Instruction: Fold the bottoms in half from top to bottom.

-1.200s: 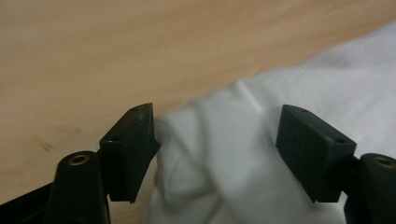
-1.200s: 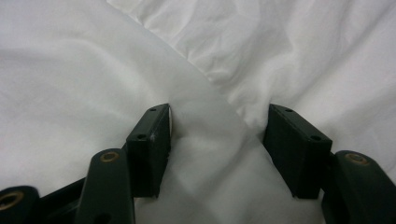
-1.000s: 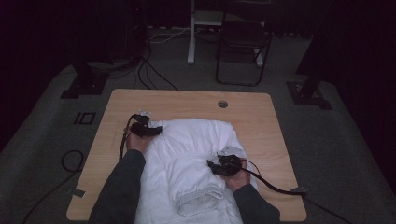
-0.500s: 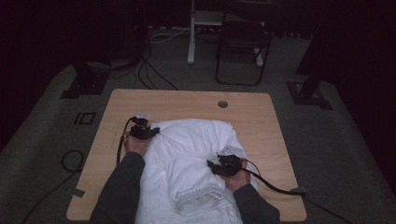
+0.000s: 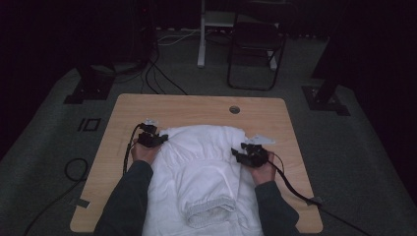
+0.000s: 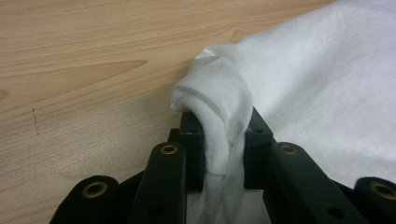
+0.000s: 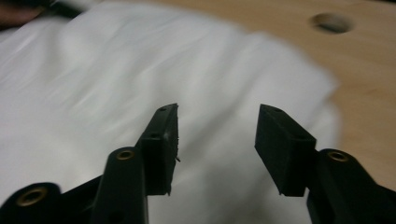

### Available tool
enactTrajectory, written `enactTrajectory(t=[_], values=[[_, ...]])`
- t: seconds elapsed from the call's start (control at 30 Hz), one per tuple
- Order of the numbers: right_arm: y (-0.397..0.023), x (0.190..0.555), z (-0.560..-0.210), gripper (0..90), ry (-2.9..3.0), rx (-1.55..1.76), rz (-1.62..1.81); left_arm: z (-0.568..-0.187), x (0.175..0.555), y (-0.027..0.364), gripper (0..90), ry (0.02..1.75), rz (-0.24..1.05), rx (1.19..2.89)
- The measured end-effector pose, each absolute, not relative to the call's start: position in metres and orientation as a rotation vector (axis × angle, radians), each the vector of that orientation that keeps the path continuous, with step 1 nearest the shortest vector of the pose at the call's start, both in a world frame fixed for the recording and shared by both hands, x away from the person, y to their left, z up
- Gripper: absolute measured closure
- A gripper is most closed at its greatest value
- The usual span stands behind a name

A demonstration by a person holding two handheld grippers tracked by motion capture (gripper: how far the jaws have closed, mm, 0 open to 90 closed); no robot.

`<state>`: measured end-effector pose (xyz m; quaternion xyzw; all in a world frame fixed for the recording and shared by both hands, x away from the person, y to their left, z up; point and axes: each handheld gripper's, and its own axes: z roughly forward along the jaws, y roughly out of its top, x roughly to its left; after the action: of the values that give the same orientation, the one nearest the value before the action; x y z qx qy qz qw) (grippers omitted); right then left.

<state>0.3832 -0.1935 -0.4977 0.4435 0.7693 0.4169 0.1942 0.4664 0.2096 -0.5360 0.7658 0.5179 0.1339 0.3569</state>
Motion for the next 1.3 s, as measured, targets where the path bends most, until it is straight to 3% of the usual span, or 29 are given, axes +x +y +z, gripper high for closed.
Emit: enactTrajectory(t=[0.37, 0.87, 1.0, 1.17, 1.3], values=[[-0.208, 0.481, -0.518, 32.4, 2.117, 1.509, 1.106, -0.537, 0.467, 0.211, 75.3, 1.338, 0.336, 1.967], [-0.195, 0.500, -0.537, 28.9, 2.143, 1.575, 0.964, -0.537, 0.467, 0.211, 75.0, 1.335, 0.338, 1.961], [-0.191, 0.496, -0.536, 44.4, 2.187, 1.522, 0.977, -0.537, 0.467, 0.211, 74.9, 1.340, 0.336, 1.957], [-0.190, 0.493, -0.534, 78.3, 2.234, 1.581, 1.021, -0.538, 0.466, 0.212, 75.0, 1.350, 0.327, 1.937], [-0.189, 0.490, -0.533, 83.6, 2.230, 1.558, 1.029, -0.537, 0.467, 0.214, 76.3, 1.367, 0.297, 1.921]])
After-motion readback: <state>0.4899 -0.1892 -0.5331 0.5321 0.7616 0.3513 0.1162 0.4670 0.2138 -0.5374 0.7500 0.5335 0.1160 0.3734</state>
